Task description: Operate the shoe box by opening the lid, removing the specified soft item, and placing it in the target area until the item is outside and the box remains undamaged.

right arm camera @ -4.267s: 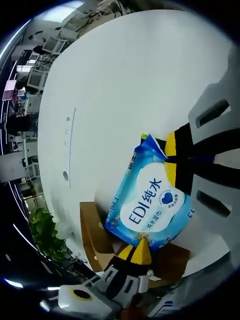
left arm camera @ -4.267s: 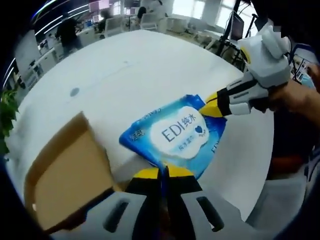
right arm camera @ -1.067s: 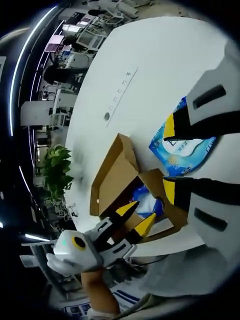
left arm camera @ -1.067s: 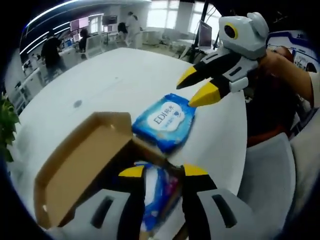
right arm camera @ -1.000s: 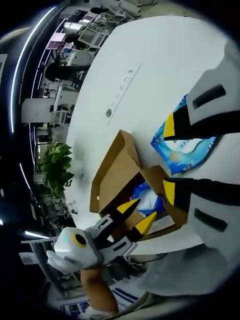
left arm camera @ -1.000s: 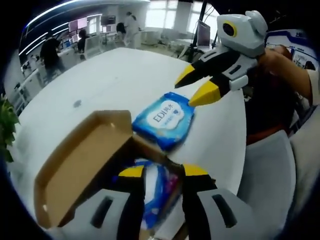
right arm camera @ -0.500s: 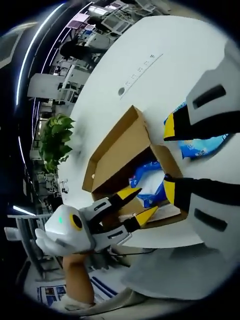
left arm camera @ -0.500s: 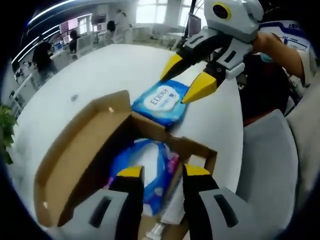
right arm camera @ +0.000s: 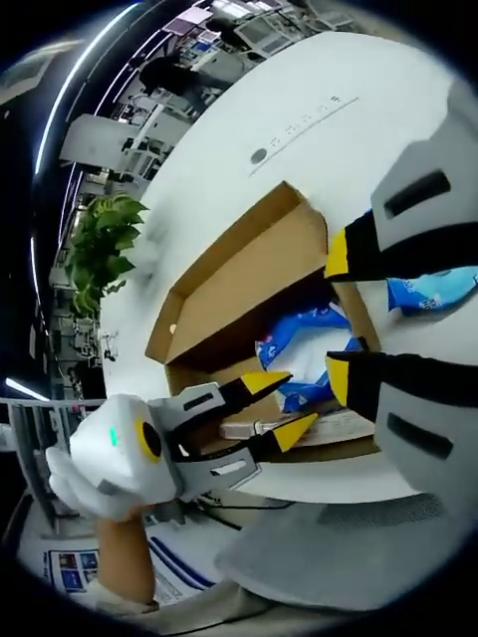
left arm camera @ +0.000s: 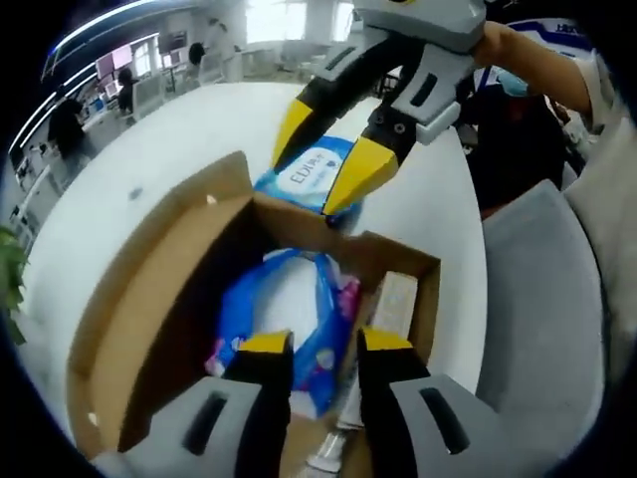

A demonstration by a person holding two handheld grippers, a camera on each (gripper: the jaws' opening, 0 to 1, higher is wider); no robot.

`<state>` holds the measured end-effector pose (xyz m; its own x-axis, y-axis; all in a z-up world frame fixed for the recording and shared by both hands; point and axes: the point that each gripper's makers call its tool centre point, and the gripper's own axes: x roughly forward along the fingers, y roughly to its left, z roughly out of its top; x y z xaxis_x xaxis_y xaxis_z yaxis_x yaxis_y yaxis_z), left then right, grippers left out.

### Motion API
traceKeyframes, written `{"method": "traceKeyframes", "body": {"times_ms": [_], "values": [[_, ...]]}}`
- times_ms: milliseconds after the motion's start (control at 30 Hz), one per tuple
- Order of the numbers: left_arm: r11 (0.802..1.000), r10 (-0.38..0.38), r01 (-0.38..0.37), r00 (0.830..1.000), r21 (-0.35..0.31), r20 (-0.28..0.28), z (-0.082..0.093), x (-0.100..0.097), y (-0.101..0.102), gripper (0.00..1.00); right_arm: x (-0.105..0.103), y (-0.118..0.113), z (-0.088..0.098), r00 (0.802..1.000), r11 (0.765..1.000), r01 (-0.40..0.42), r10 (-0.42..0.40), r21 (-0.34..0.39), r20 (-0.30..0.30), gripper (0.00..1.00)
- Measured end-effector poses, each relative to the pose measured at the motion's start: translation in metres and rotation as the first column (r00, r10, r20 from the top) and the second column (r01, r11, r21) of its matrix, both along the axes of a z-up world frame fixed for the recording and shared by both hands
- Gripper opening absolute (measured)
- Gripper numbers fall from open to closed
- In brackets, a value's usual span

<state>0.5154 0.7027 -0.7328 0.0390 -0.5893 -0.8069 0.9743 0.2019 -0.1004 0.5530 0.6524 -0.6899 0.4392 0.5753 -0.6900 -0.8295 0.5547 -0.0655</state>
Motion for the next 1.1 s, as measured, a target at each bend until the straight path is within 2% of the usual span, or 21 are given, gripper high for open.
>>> {"method": "traceKeyframes", "body": {"times_ms": [233,500,633,767,900,1100], "values": [[0.999,-0.032,0.032,0.999,0.016,0.008,-0.005,0.004,0.001,0.16,0.004,0.014,-0.018,0.999,0.998,-0.038,0.037,-0.057,-0.025,0.23],[0.997,-0.081,0.080,0.996,0.024,0.033,-0.010,0.006,0.000,0.15,0.005,0.029,-0.035,0.997,0.994,-0.061,0.056,-0.088,-0.051,0.21],[0.995,-0.094,0.092,0.995,0.038,0.035,-0.015,0.006,0.001,0.11,0.011,0.032,-0.043,0.998,0.989,-0.060,0.058,-0.134,-0.023,0.19],[0.994,-0.096,0.094,0.994,0.047,0.045,-0.018,0.007,0.003,0.07,0.014,0.034,-0.053,0.999,0.987,-0.045,0.042,-0.152,-0.025,0.13],[0.995,-0.090,0.087,0.994,0.057,0.055,-0.020,0.007,0.007,0.00,0.015,0.032,-0.058,0.999,0.984,-0.039,0.037,-0.174,-0.014,0.00],[0.997,-0.062,0.060,0.997,0.043,0.052,-0.017,0.009,0.011,0.00,0.013,0.033,-0.055,0.999,0.988,-0.034,0.032,-0.151,-0.014,0.00]]}}
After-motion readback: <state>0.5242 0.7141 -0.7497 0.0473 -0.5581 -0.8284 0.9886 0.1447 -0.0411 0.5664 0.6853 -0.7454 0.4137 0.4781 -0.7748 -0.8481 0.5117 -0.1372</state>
